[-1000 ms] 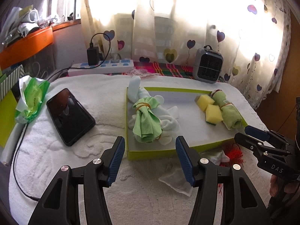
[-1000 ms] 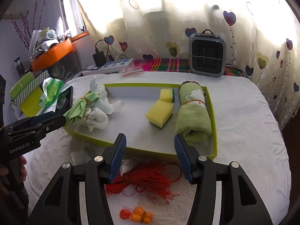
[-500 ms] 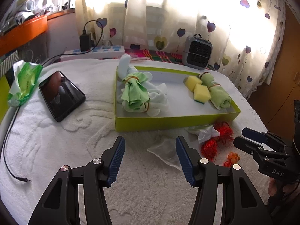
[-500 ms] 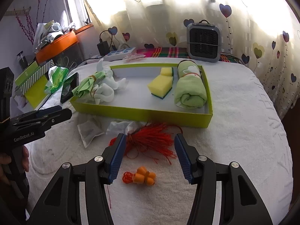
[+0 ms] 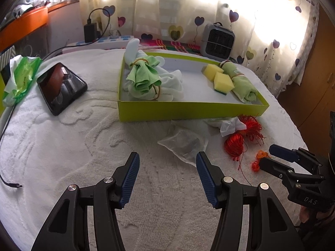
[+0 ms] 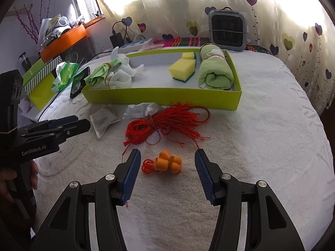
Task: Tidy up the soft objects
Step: 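Withdraw both open tools from the box lid back over the bed, then grasp the white tissue with the left tool while the right tool grasps the orange earplugs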
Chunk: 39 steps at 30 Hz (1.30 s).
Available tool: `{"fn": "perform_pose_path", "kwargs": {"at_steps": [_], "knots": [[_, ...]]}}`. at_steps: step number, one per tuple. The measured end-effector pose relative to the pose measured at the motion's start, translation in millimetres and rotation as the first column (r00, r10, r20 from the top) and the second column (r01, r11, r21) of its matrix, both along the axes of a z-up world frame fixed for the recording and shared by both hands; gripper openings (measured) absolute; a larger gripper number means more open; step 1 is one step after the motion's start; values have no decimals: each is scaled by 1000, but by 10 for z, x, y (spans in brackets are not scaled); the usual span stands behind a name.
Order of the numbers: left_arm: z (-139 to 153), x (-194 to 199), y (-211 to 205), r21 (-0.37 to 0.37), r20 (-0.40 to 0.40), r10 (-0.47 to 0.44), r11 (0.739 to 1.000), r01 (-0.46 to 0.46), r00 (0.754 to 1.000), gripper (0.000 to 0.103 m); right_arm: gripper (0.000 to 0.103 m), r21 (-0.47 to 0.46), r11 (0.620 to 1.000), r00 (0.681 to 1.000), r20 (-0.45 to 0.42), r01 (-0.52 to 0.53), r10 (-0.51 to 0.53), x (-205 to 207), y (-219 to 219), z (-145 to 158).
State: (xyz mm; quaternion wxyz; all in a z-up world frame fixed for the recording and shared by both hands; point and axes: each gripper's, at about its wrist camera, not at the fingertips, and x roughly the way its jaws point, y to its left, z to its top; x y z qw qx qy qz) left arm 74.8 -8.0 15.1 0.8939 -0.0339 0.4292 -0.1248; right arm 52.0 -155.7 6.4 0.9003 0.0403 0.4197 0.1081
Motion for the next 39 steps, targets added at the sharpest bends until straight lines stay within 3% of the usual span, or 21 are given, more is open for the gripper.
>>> {"fn": "perform_pose_path", "kwargs": {"at_steps": [10,20,31,39], "knots": [[-69,44,-17,-5,-31,-3,1000,3,1000,56,55,-62,998,1000,-13,-5,4,35,83,-67],[-73,67,-25,-2,-31,4,1000,-4,999,56,54,-47,999,1000,-8,4,-4,29,50,-70],[-74,75,-81,39,-28,6,999,-5,1000,56,29,-50,998,1000,-1,23,-23,14,1,-58],[-52,86,-106,12,-23,-10,1000,11,1000,56,29,-35,999,1000,-2,27,-27,11,-28,-57]]}}
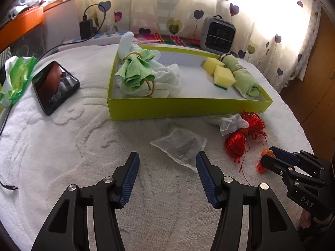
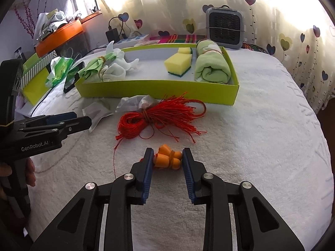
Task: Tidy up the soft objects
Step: 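Grasp the white tissue with the left tool while the right tool grasps the orange earplugs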
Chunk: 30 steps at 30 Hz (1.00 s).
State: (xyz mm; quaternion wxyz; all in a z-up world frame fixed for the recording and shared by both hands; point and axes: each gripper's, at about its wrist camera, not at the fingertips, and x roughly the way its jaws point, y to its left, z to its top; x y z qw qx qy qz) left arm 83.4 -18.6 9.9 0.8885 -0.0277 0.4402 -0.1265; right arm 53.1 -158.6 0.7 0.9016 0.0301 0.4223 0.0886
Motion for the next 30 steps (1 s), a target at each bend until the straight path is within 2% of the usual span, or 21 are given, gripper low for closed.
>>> {"fn": "perform_pose_path", "kwargs": {"at_steps": [5,7,15,24,30], "knots": [[18,33,-78,5,8,-6,1000,5,1000,57,29,21,1000,1000,-3,2,-2,5,-22,-2],[16,59,-109,13,12,-9,1000,9,1000,61,29,27,1000,1000,-3,1,-1,4,-29,-3],[-19,134,-232,55,-2,-17,998,17,1000,61,29,50,999,1000,-6,0,0,9,-61,-10],[-68,165,-360,163,26,-38,986,33,999,62,29,59,998,1000,-6,0,0,12,-69,-11],[-64,171,-353,147,19,-42,988,38,999,62,29,58,998,1000,-6,0,1,12,-68,-15]]}}
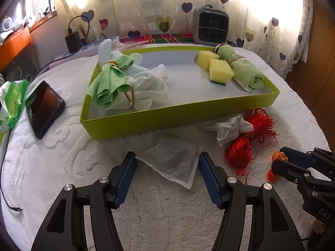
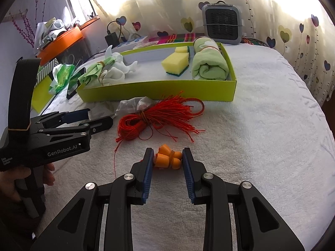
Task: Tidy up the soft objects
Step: 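Grasp the white tissue with the left tool while the right tool grasps the orange earplugs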
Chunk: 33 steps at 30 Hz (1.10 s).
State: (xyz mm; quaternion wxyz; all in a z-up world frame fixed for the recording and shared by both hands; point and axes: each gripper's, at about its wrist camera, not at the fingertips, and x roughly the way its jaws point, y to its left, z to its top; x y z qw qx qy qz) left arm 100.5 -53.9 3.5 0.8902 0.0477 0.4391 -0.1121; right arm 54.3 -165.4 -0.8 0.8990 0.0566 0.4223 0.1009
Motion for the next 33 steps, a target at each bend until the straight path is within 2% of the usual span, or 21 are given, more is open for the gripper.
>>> {"fn": "perform_pose_path", "kwargs": {"at_steps": [8,12,16,23,28,33], "knots": [[-3,-6,32,-12,6,-2,1000,2,1000,60,29,0,1000,1000,0,0,0,0,-1,-1],[6,-14,49,-8,13,8,1000,-8,1000,54,29,1,1000,1000,0,0,0,0,-2,-1],[17,-2,110,-22,13,27,999,-27,1000,42,29,1,1000,1000,0,0,0,1,-3,-2],[20,3,140,-31,16,35,999,-34,999,36,29,1,1000,1000,0,0,0,3,-4,-2],[22,4,181,-45,19,44,998,-43,999,27,29,0,1000,1000,-1,0,0,4,-3,-2],[22,-1,200,-58,22,48,997,-47,999,25,29,0,1000,1000,-1,0,0,4,-3,-2]]}}
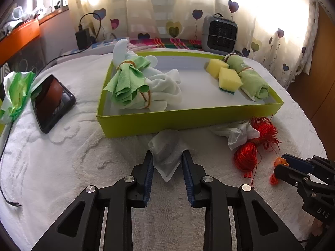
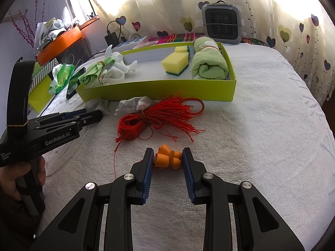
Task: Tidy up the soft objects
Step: 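Grasp the white tissue with the left tool while the right tool grasps the orange earplugs, then carry the white tissue and orange earplugs over the green box lid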
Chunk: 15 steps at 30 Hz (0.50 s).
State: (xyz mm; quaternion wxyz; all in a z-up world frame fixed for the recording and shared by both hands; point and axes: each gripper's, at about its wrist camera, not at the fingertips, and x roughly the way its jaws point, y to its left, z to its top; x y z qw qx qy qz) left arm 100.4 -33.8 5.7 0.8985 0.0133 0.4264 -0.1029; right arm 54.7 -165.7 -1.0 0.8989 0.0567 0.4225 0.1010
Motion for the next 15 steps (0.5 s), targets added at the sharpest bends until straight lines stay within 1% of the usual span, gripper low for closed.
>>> {"fn": "perform_pose_path", "kwargs": {"at_steps": [15], "knots": [[18,-29,12,-22,11,-9,1000,9,1000,23,29,-6,1000,1000,2,1,-1,-3,-2,1]]}}
